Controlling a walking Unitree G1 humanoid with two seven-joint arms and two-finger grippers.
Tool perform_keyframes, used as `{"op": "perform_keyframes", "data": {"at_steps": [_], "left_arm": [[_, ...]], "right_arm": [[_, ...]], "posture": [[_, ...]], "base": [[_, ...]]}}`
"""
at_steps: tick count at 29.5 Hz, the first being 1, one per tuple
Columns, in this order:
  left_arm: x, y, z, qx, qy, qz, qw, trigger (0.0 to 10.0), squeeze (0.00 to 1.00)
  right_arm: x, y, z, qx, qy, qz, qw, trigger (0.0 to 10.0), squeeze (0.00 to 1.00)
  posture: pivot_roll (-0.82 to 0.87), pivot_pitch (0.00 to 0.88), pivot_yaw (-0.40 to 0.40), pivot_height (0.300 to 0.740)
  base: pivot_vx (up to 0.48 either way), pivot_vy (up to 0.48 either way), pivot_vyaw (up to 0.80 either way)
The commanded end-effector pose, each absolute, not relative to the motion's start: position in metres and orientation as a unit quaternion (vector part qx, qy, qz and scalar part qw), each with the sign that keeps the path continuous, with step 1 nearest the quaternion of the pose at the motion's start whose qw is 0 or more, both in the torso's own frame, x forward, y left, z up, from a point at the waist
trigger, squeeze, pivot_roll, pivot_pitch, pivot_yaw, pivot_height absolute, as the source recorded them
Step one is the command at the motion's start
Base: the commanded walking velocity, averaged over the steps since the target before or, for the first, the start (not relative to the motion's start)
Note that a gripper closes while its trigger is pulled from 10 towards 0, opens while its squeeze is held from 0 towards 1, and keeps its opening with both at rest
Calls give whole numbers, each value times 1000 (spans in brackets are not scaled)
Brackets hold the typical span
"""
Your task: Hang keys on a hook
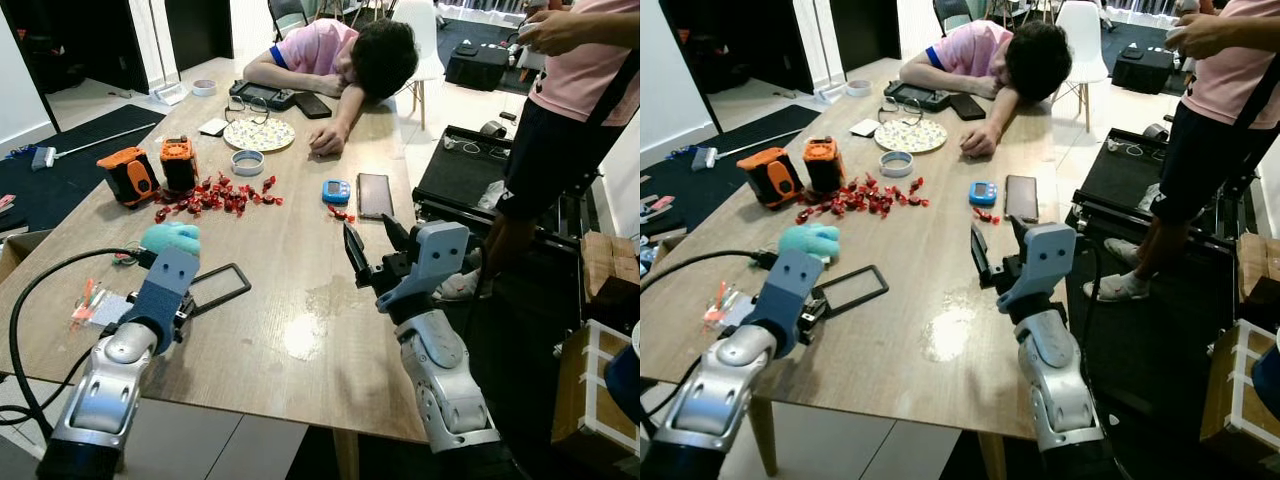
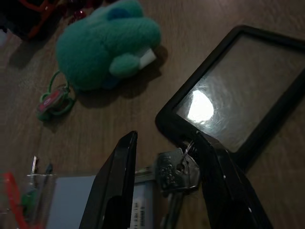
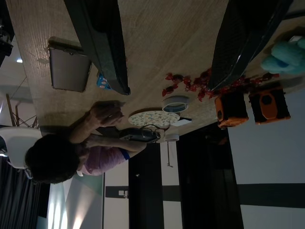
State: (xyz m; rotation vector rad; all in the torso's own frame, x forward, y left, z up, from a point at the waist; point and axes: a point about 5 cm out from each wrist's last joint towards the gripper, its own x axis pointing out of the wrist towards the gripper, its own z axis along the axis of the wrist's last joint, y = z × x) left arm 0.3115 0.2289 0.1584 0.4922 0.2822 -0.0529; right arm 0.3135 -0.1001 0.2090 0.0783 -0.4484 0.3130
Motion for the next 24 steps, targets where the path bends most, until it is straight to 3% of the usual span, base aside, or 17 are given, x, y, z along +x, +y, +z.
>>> {"op": "perform_keyframes", "data": {"at_steps": [1,3,4,13,14,16,24], "left_arm": [[309,235,154,260,154,-34,953,8784,0],[308,237,153,262,156,-37,952,8314,0],[306,238,151,264,159,-40,951,6196,0],[297,244,147,271,173,-68,944,5882,0],[297,245,146,273,175,-67,944,4824,0],[296,249,145,275,178,-63,943,4235,0],[294,251,146,277,179,-63,942,3686,0]], "right_arm": [[311,-102,205,40,-215,153,964,10000,0],[310,-102,204,39,-215,153,964,10000,0],[310,-103,204,39,-214,153,964,10000,0],[311,-103,204,39,-214,154,964,10000,0],[312,-103,204,39,-214,156,964,10000,0],[312,-102,205,40,-214,158,963,10000,0],[313,-103,205,40,-213,159,963,10000,0]], "posture": [[125,113,1,740],[124,113,1,740],[123,112,-1,740],[134,113,-7,740],[137,113,-9,740],[138,115,-11,740],[140,118,-11,740]], "base": [[0,0,0],[0,0,0],[0,0,0],[0,0,0],[0,0,0],[0,0,0],[0,0,0]]}}
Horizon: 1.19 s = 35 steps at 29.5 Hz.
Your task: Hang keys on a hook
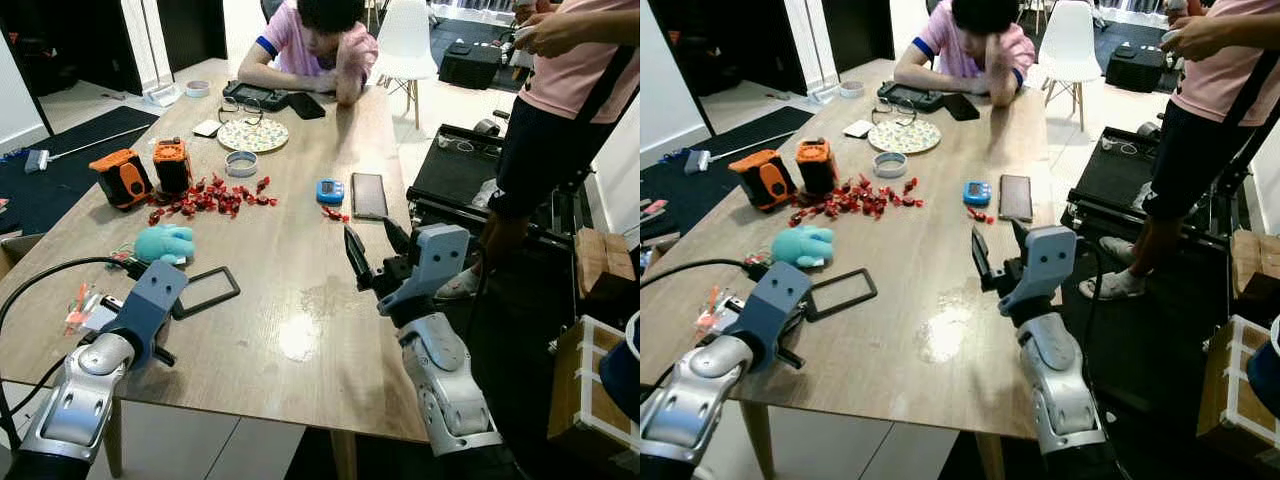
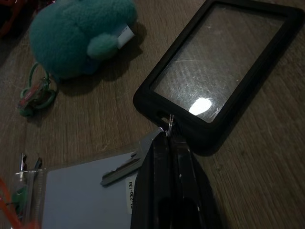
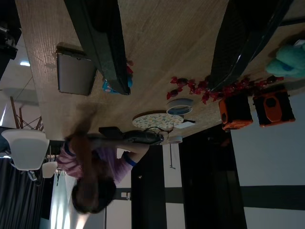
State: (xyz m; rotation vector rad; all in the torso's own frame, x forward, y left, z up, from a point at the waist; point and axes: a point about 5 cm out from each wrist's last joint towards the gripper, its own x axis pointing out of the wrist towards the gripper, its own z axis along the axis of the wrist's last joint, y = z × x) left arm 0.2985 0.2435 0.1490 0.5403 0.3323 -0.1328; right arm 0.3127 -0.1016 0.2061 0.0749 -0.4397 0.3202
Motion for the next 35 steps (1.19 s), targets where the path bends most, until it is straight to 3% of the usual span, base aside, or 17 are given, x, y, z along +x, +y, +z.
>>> {"op": "perform_keyframes", "data": {"at_steps": [1,5,8,9,10,11,16,19,23,24,28,30,33,35], "left_arm": [[294,252,146,277,179,-63,942,3529,0],[293,253,147,279,179,-63,941,2980,0],[292,254,148,279,178,-62,942,3333,0],[291,254,151,268,173,-60,946,6118,0],[291,254,151,268,173,-60,946,6118,0],[290,252,156,244,166,-62,953,10000,0],[285,248,164,215,164,-79,959,10000,0],[264,240,176,238,171,-167,941,10000,0],[262,236,182,223,162,-182,944,10000,0],[264,230,193,168,137,-184,959,10000,0],[281,212,230,-11,36,-147,988,10000,0],[285,211,237,-51,18,-123,991,10000,0],[290,212,247,-75,-13,-62,995,10000,0],[291,212,255,-40,-45,-13,998,10000,0]], "right_arm": [[313,-103,205,40,-212,159,963,10000,0],[312,-103,204,39,-212,159,964,10000,0],[312,-103,204,39,-212,158,964,10000,0],[312,-103,204,38,-211,158,964,10000,0],[312,-103,204,38,-211,158,964,10000,0],[312,-103,204,38,-211,158,964,10000,0],[312,-103,204,38,-211,159,964,10000,0],[312,-103,205,37,-211,162,963,10000,0],[312,-103,205,37,-210,163,963,10000,0],[312,-102,204,37,-209,164,963,10000,0],[313,-99,204,40,-209,168,963,10000,0],[313,-98,204,40,-209,168,963,10000,0],[314,-98,205,40,-209,169,962,10000,0],[315,-97,205,42,-210,169,962,10000,0]], "posture": [[140,118,-11,740],[139,120,-10,740],[137,121,-11,740],[137,121,-11,740],[137,121,-11,740],[137,121,-11,740],[139,127,-13,740],[148,133,-17,740],[148,133,-17,740],[153,135,-19,740],[153,129,-19,740],[150,127,-19,740],[150,127,-19,740],[151,121,-21,740]], "base": [[0,0,0],[0,0,0],[0,0,0],[0,0,0],[0,0,0],[0,0,0],[0,0,0],[0,0,0],[0,0,0],[0,0,0],[0,0,0],[0,0,0],[0,0,0],[0,0,0]]}}
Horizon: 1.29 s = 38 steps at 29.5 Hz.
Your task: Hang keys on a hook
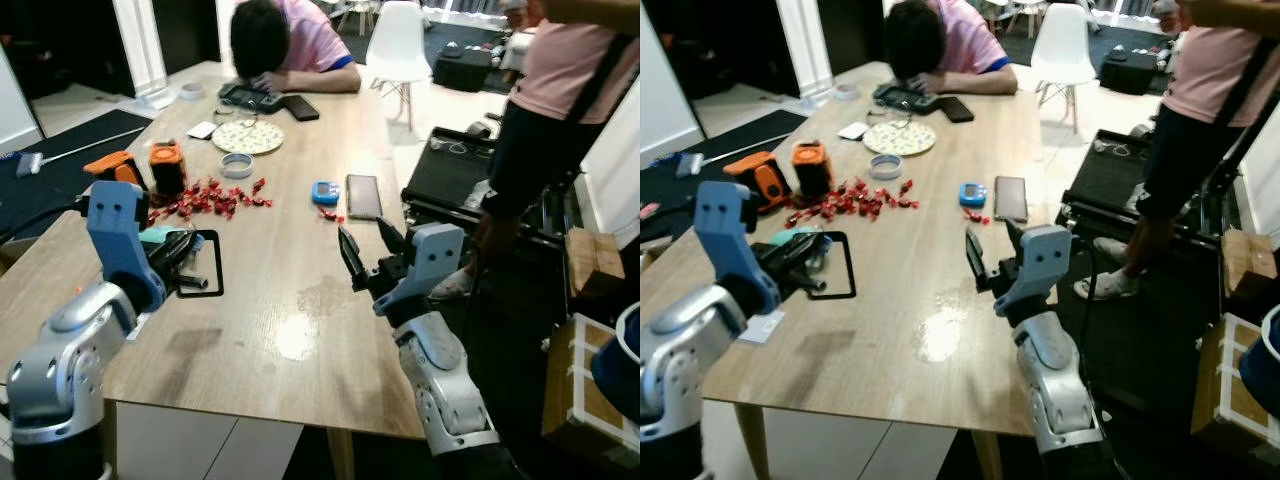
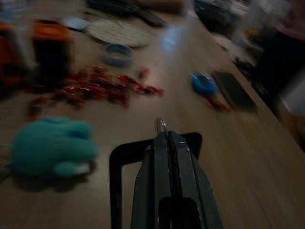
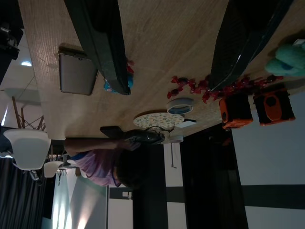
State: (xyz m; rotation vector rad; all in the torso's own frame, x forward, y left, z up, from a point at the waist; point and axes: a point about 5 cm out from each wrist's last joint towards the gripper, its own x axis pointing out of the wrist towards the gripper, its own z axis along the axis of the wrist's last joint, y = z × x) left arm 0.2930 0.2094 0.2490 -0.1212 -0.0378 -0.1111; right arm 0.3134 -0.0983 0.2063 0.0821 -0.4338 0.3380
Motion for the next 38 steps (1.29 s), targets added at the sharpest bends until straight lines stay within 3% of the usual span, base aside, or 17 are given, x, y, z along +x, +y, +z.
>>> {"op": "perform_keyframes", "data": {"at_steps": [1,12,29,38], "left_arm": [[291,211,257,-29,-54,-1,998,10000,0],[292,194,274,-11,-137,95,986,10000,0],[295,180,257,56,-148,107,982,10000,0],[294,178,254,68,-150,107,981,10000,0]], "right_arm": [[315,-97,205,43,-210,169,962,10000,0],[316,-90,209,49,-214,179,959,10000,0],[316,-92,208,46,-220,169,960,10000,0],[316,-90,206,44,-217,173,960,10000,0]], "posture": [[154,118,-23,740],[145,108,-40,740],[141,91,-39,740],[147,94,-42,740]], "base": [[0,0,0],[0,0,0],[0,0,0],[-332,0,0]]}}
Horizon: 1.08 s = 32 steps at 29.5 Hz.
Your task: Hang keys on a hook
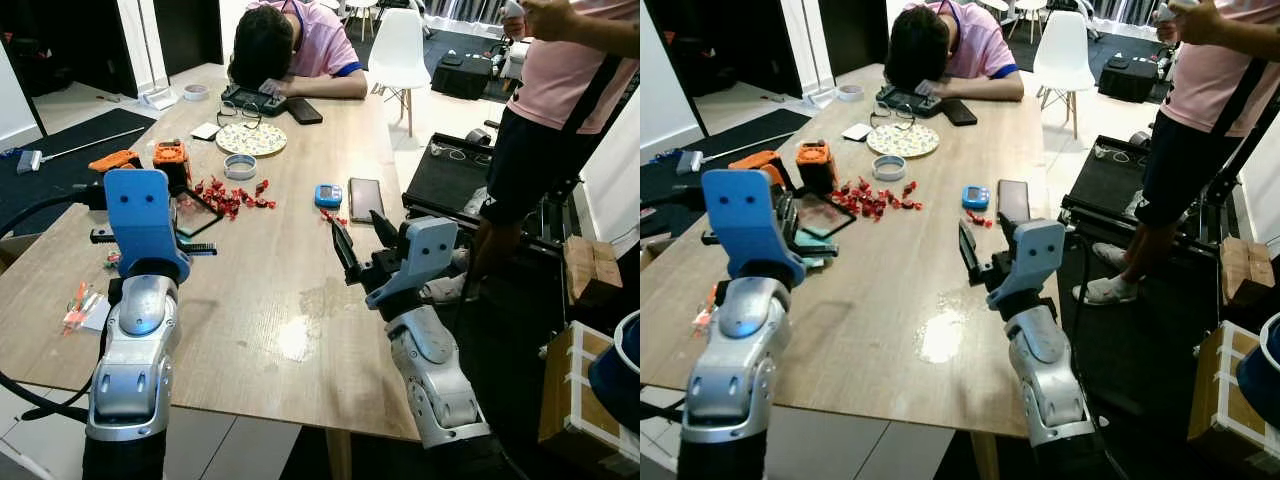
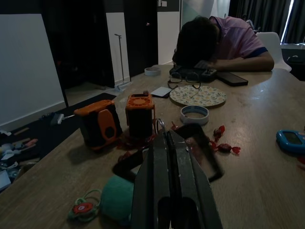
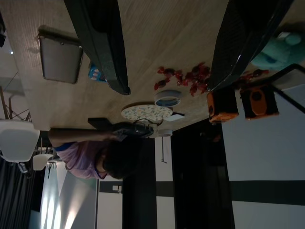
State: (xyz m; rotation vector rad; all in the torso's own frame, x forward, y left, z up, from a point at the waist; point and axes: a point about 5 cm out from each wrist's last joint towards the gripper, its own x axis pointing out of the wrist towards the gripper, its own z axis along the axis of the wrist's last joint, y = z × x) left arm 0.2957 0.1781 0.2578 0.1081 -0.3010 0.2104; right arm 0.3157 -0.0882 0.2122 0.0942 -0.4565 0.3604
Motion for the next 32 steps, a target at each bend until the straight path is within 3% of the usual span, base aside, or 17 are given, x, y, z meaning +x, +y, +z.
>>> {"op": "perform_keyframes", "data": {"at_steps": [1,32], "left_arm": [[294,178,254,68,-150,107,981,10000,0],[292,180,250,86,-154,115,978,10000,0]], "right_arm": [[316,-90,206,44,-217,173,960,10000,0],[318,-84,202,45,-210,181,960,10000,0]], "posture": [[147,94,-42,740],[171,112,-45,740]], "base": [[-371,0,0],[-424,0,0]]}}
